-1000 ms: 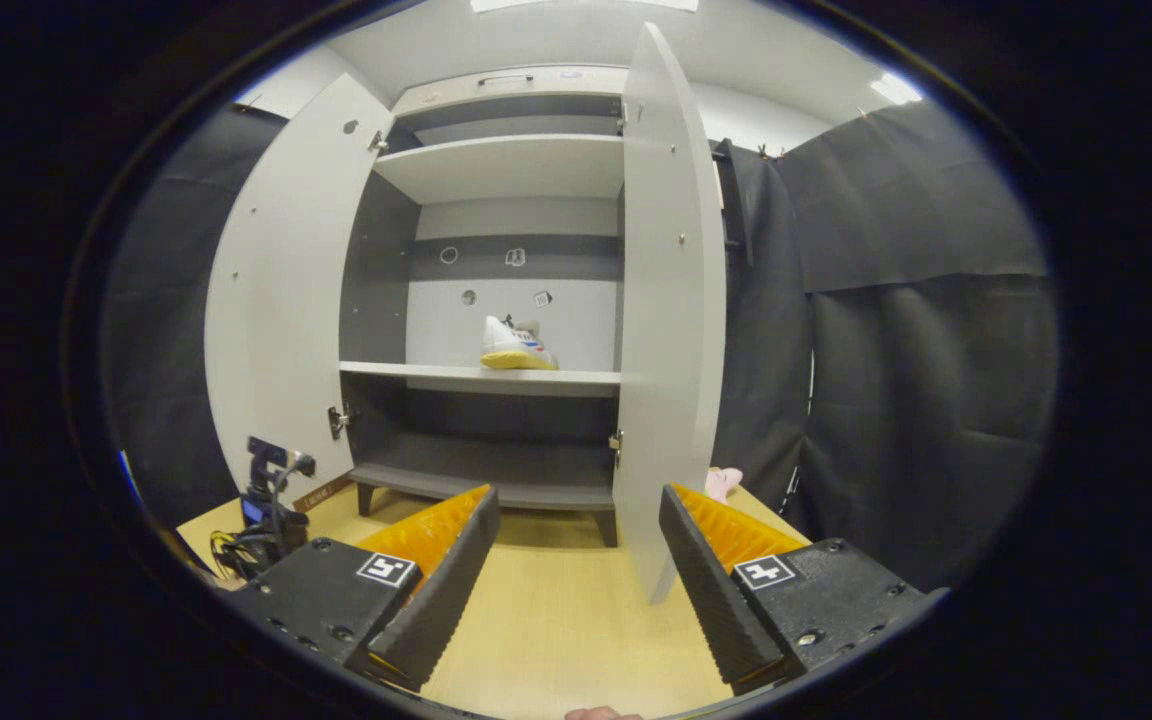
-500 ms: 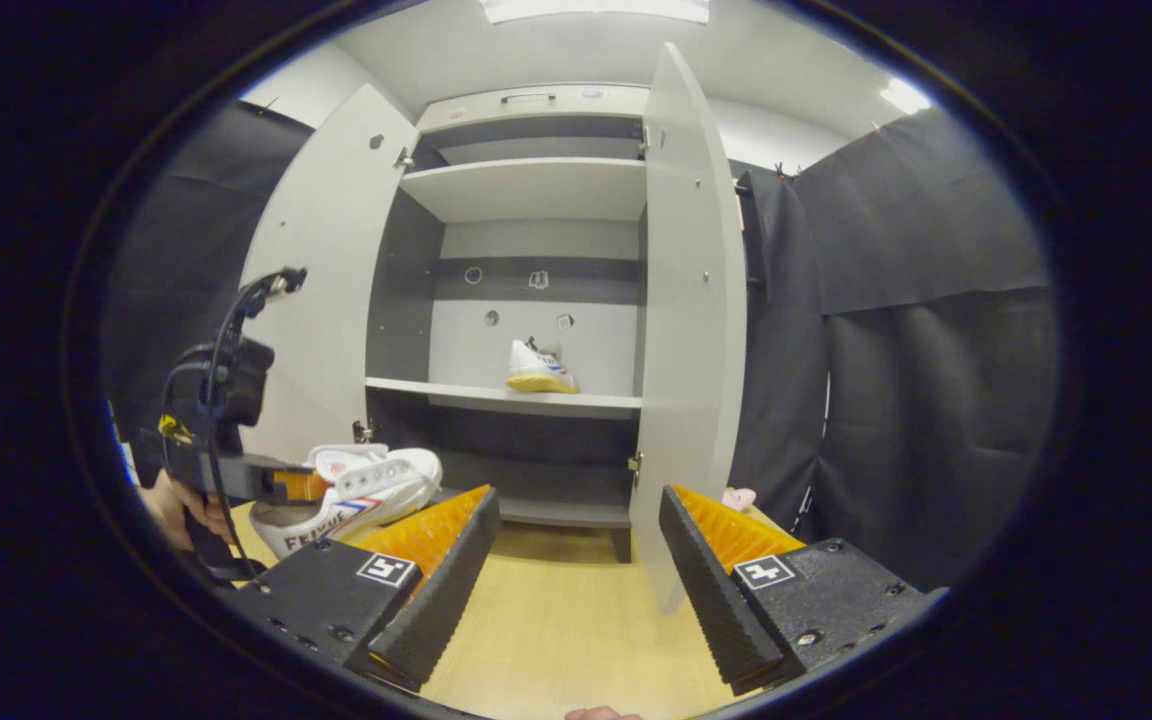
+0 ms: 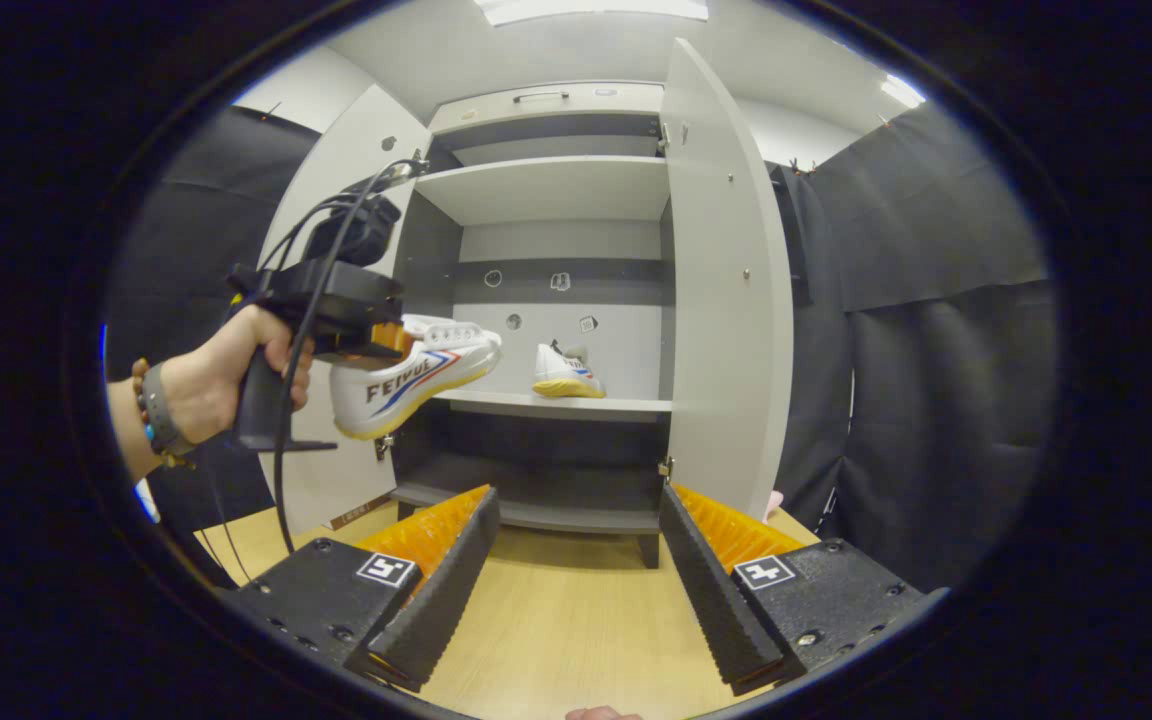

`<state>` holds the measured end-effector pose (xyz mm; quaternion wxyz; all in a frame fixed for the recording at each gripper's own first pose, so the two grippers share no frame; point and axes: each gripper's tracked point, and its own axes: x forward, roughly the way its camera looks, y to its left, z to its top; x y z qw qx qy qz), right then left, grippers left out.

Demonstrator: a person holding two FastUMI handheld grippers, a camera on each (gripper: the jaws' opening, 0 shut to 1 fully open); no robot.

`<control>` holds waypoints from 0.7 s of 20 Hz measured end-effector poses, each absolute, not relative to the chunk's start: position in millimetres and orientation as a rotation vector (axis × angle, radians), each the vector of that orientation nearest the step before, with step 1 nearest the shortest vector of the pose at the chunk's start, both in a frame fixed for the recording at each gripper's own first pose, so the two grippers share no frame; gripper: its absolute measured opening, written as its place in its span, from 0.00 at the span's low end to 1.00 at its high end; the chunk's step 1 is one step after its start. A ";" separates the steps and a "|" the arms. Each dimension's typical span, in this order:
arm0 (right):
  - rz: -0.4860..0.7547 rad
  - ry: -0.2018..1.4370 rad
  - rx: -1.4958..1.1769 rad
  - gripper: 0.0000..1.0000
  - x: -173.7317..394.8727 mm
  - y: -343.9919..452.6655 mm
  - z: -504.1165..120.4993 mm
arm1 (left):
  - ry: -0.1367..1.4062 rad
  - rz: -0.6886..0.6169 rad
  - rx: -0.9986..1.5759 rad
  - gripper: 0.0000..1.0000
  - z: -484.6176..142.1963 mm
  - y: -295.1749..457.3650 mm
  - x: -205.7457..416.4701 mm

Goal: Grab one shoe with the right hand and put it into the shoe cabinet, grab the other shoe with the left hand and put it into the shoe cabinet; then close the right door with the right hand and the left door with the left hand.

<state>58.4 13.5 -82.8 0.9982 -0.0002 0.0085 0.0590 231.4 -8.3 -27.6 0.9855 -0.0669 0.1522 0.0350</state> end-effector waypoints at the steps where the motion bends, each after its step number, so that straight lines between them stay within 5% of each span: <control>1: 0.118 0.017 0.000 1.00 59.5 13.2 -82.7 | 0.319 0.077 -0.156 0.00 -24.6 -7.3 247.9; 14: 0.048 0.041 0.004 1.00 69.1 -14.8 -89.8 | 0.555 0.201 -0.079 0.00 -64.7 28.3 384.7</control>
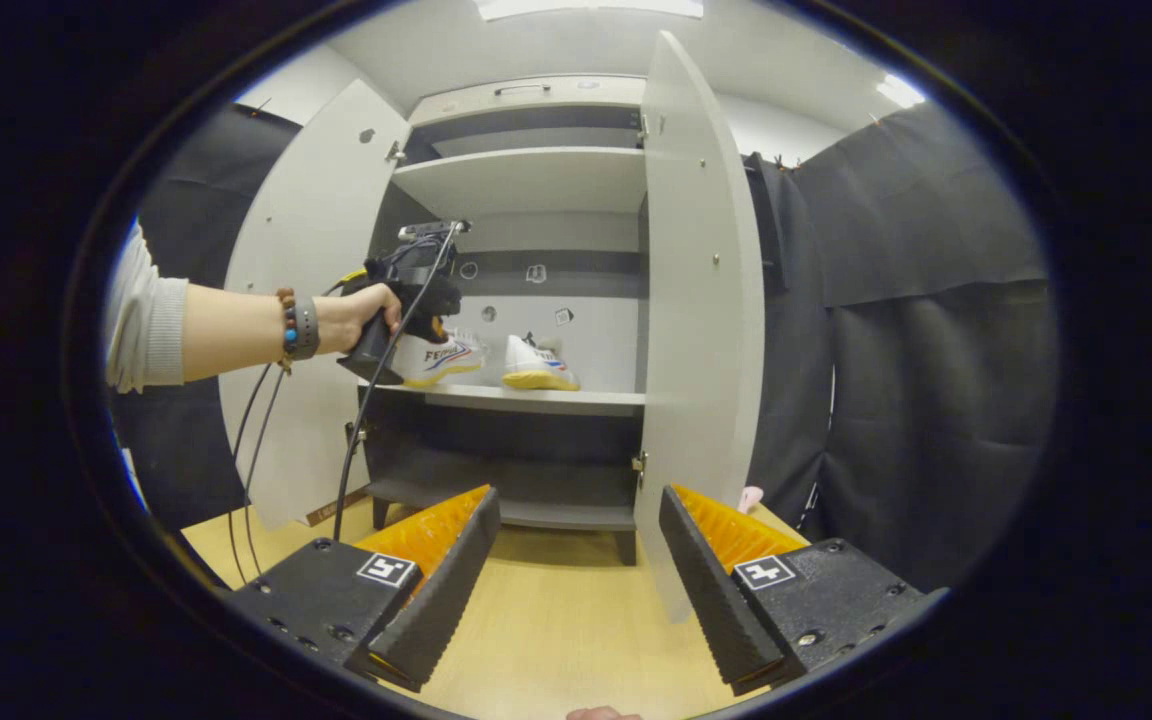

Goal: Grab one shoe with the right hand and put it into the shoe cabinet, grab the other shoe with the left hand and put it into the shoe cabinet; then close the right door with the right hand and the left door with the left hand.

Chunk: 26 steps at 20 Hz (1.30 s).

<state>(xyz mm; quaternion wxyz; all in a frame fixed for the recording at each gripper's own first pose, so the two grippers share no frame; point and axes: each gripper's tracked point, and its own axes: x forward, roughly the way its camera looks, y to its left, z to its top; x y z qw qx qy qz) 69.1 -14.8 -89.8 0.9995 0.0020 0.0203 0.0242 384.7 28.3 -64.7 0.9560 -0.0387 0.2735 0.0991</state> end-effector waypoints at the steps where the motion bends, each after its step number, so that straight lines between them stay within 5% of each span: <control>1: 0.043 0.045 0.008 1.00 70.1 -16.5 -90.5 | 0.572 0.198 -0.098 0.00 -67.2 26.5 388.4; 8: 0.037 0.047 0.017 1.00 77.1 -18.2 -93.3 | 0.682 0.179 -0.199 0.06 -85.1 26.3 394.7; 9: 0.038 0.049 0.021 1.00 77.4 -17.7 -95.2 | 0.696 0.166 -0.188 0.16 -87.8 25.2 392.7; 10: 0.042 0.052 0.026 1.00 78.9 -16.4 -95.3 | 0.696 0.158 -0.173 0.44 -86.7 25.2 390.2; 11: 0.047 0.054 0.030 1.00 81.0 -14.4 -96.3 | 0.685 0.161 -0.158 0.45 -85.3 28.7 391.1; 12: 0.050 0.055 0.031 1.00 81.7 -12.7 -97.3 | 0.678 0.150 -0.157 0.61 -83.5 26.9 389.1; 13: 0.055 0.057 0.032 1.00 82.1 -11.1 -97.8 | 0.672 0.129 -0.164 0.45 -79.6 22.6 385.5; 21: 0.088 0.051 0.034 1.00 81.9 3.9 -93.8 | 0.446 0.018 -0.096 0.45 -16.0 9.3 342.6; 26: 0.122 0.032 0.040 1.00 71.4 16.2 -76.6 | 0.237 -0.059 -0.058 0.45 26.9 -11.1 260.7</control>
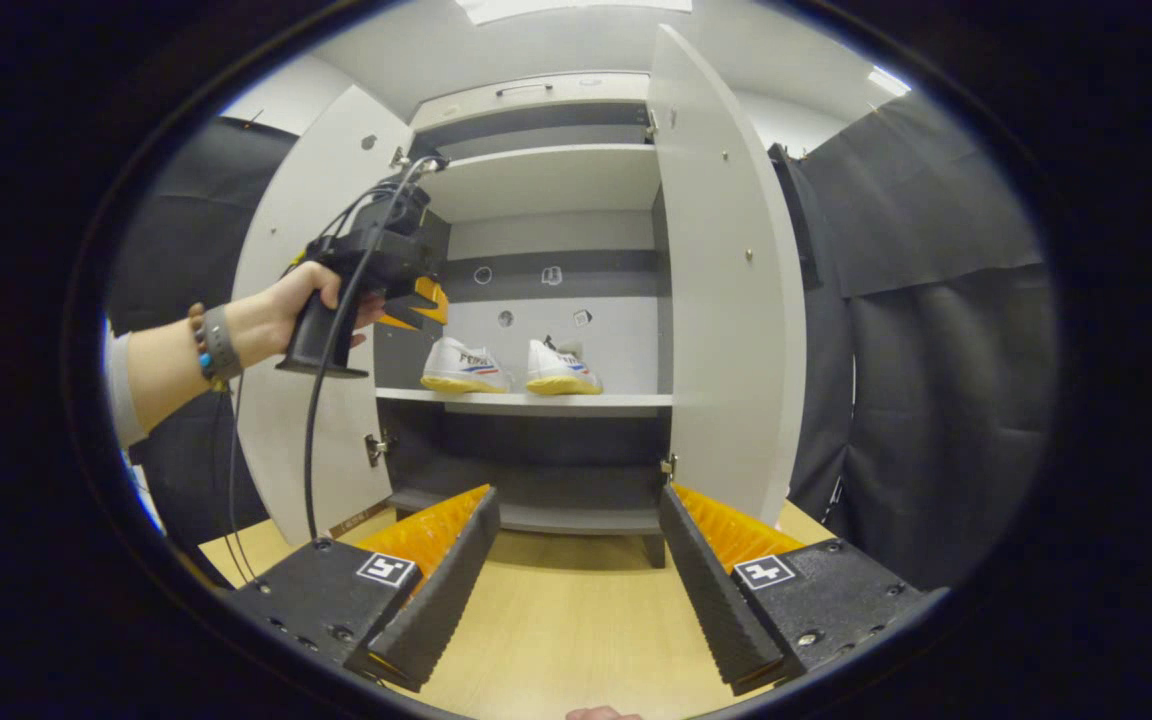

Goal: Grab one shoe with the right hand and put it into the shoe cabinet, grab the other shoe with the left hand and put it into the shoe cabinet; then close the right door with the right hand and the left door with the left hand.

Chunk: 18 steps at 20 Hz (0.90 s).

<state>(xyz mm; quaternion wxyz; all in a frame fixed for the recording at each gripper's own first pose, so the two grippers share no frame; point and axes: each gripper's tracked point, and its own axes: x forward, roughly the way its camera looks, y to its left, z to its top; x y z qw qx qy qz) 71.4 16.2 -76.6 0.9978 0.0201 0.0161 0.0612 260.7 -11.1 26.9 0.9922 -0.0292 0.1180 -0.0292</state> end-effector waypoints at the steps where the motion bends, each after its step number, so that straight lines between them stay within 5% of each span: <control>1: 0.128 0.030 0.038 1.00 68.2 16.6 -72.2 | 0.206 -0.073 -0.068 0.45 32.1 -15.5 238.7; 2: 0.130 0.026 0.036 1.00 65.0 16.3 -67.7 | 0.174 -0.086 -0.077 0.29 35.2 -18.4 217.4; 3: 0.130 0.021 0.033 1.00 60.2 15.2 -63.6 | 0.140 -0.106 -0.082 0.60 38.9 -23.0 193.6; 4: 0.129 0.018 0.030 1.00 55.3 13.0 -60.2 | 0.110 -0.111 -0.069 0.51 40.9 -23.3 170.1; 8: 0.121 0.031 0.041 1.00 33.9 6.4 -54.5 | 0.052 -0.113 -0.074 0.53 33.5 -23.8 83.8; 13: 0.079 0.036 0.017 1.00 9.1 -6.6 -47.1 | 0.027 -0.101 -0.057 0.70 20.9 -20.1 8.7; 16: 0.059 0.020 0.008 1.00 3.7 -14.8 -36.0 | 0.043 -0.091 -0.061 0.93 9.1 -17.7 -20.1; 18: 0.049 0.010 0.035 1.00 1.2 -21.9 -28.2 | 0.039 -0.086 -0.040 0.95 3.1 -18.0 -30.9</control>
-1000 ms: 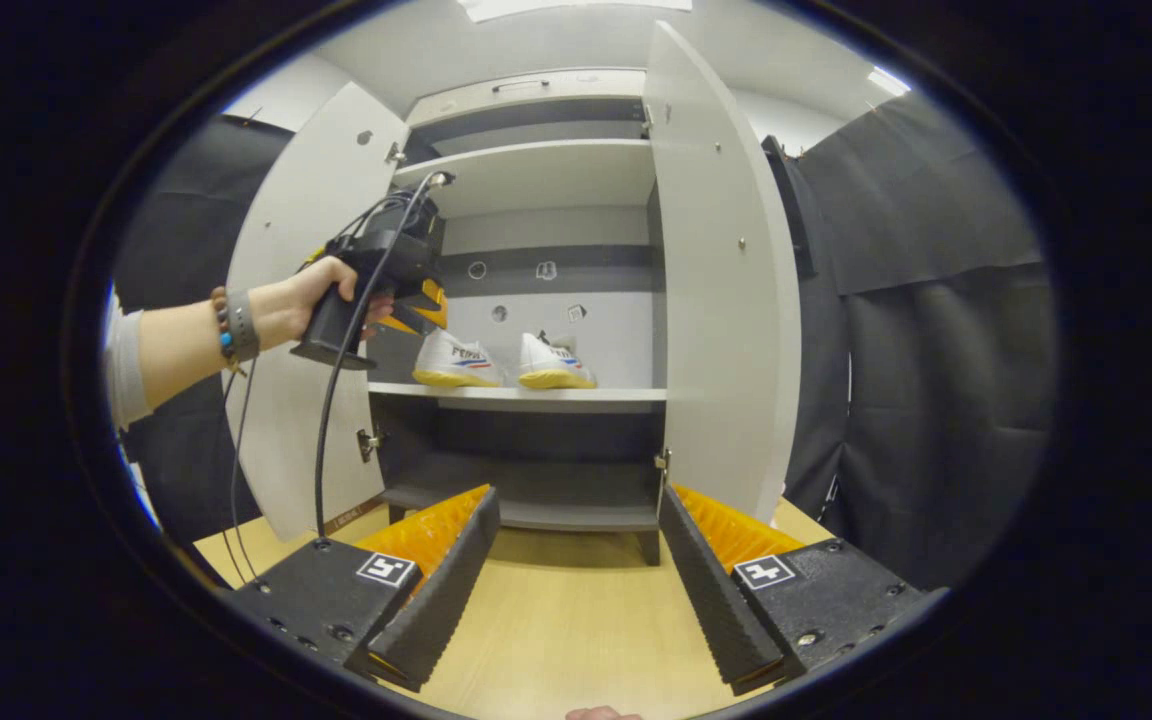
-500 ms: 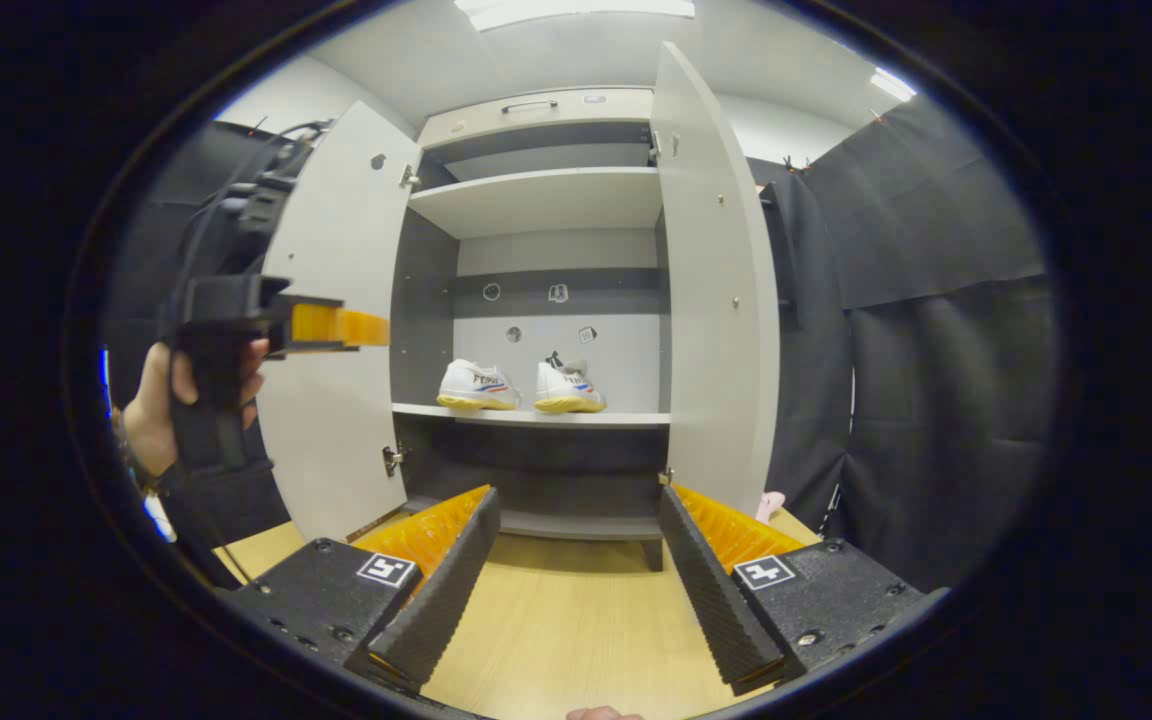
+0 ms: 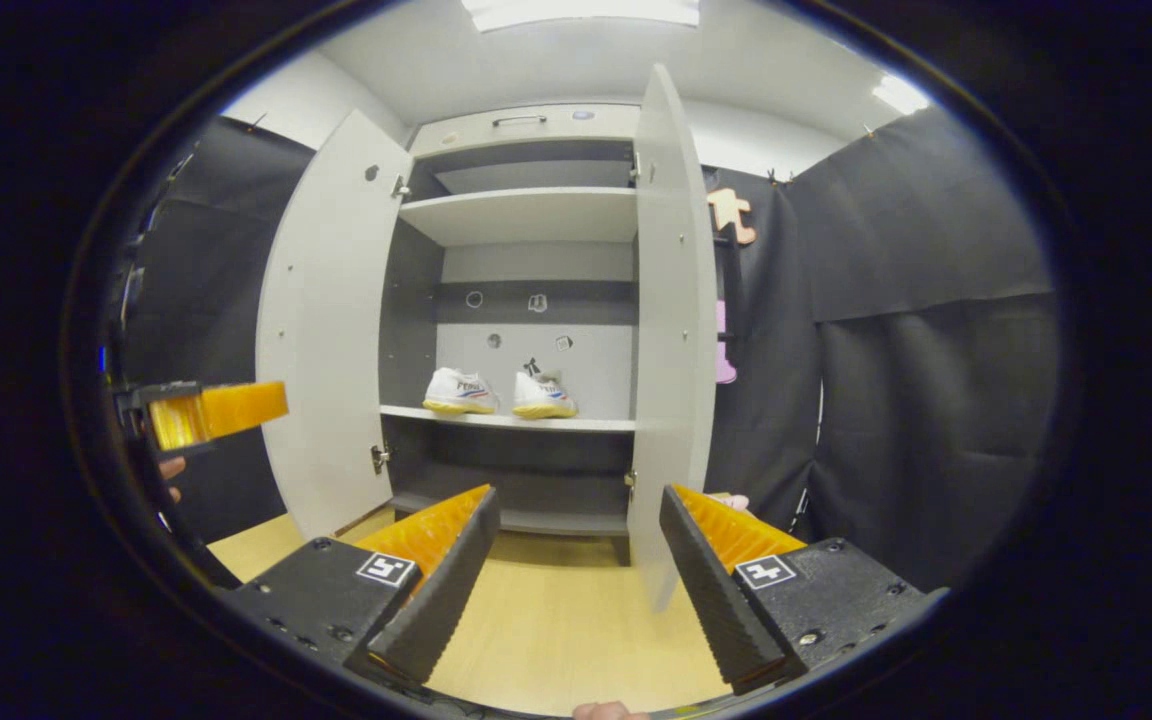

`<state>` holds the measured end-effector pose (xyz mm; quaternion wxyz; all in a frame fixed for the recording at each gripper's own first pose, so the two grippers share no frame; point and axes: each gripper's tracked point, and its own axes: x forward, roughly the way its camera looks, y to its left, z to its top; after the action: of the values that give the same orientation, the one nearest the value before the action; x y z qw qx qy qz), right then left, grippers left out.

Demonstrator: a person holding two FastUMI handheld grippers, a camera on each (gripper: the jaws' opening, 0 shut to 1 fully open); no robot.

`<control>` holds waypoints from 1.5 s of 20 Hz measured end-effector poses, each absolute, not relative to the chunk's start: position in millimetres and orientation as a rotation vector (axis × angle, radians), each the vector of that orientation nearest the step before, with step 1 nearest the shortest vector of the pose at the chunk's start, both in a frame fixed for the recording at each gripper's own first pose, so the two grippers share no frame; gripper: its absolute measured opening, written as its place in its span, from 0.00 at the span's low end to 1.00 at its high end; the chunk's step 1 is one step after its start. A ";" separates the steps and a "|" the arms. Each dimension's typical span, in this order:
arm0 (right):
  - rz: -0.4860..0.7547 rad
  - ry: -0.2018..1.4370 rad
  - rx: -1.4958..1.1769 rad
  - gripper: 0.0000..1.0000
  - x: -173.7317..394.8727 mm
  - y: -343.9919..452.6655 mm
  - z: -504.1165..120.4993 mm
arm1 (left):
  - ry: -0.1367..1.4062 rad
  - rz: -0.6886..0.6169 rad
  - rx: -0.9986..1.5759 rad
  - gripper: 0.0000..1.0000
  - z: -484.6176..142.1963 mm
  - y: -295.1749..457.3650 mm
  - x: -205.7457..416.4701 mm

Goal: Grab one shoe with the right hand and put it into the shoe cabinet, grab the other shoe with the left hand and put it into the shoe cabinet; then close the right door with the right hand and the left door with the left hand.

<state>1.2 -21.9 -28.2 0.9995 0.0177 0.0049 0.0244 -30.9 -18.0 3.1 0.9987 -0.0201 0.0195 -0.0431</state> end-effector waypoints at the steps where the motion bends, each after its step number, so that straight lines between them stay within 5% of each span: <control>1: 0.042 0.007 0.050 1.00 -0.3 -29.3 -24.7 | 0.029 -0.078 -0.017 0.95 1.0 -16.7 -36.6; 15: -0.247 -0.157 -0.024 1.00 62.5 -209.0 100.6 | 0.094 -0.064 -0.022 0.95 -31.7 -12.9 -47.3; 22: -0.182 -0.142 0.049 1.00 124.8 -215.4 130.5 | 0.093 -0.056 0.029 0.95 -32.8 -16.0 -45.8; 30: -0.171 -0.152 0.082 0.96 129.6 -203.4 130.6 | 0.087 -0.074 0.052 0.95 -30.4 -25.4 -35.6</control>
<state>129.6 -203.4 130.6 0.9926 0.0410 -0.0758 -0.0851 -35.6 -25.4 -30.4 0.9980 0.0262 0.0432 -0.0372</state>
